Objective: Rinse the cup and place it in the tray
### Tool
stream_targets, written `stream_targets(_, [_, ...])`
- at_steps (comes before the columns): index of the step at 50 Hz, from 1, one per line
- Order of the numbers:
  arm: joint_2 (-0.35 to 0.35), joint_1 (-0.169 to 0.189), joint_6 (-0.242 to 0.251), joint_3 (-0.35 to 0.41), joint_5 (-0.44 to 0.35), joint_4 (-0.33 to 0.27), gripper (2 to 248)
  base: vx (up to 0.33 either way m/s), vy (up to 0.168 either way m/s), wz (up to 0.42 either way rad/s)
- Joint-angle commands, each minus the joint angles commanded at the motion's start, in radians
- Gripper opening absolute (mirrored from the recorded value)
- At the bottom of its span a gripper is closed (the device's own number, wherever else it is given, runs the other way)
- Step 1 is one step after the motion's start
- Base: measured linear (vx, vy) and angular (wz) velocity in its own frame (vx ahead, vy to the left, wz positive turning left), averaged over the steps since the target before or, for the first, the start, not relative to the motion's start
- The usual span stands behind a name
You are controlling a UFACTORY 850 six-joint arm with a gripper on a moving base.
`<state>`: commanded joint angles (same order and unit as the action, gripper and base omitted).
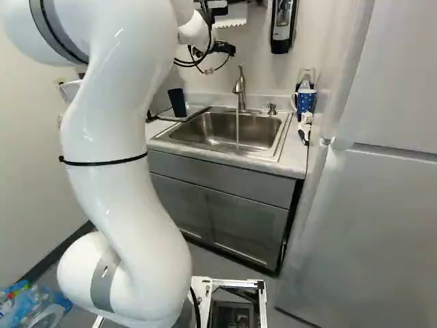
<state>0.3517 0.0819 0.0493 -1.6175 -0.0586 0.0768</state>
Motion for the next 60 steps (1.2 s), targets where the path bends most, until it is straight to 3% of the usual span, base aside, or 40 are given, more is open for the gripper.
stream_targets(33, [0.046,0.034,0.000,-0.054,0.000,0.000,247,0.000,0.000,0.000])
stream_targets(60, [0.109,0.040,0.000,-0.130,0.002,0.000,247,0.000,0.000,0.000])
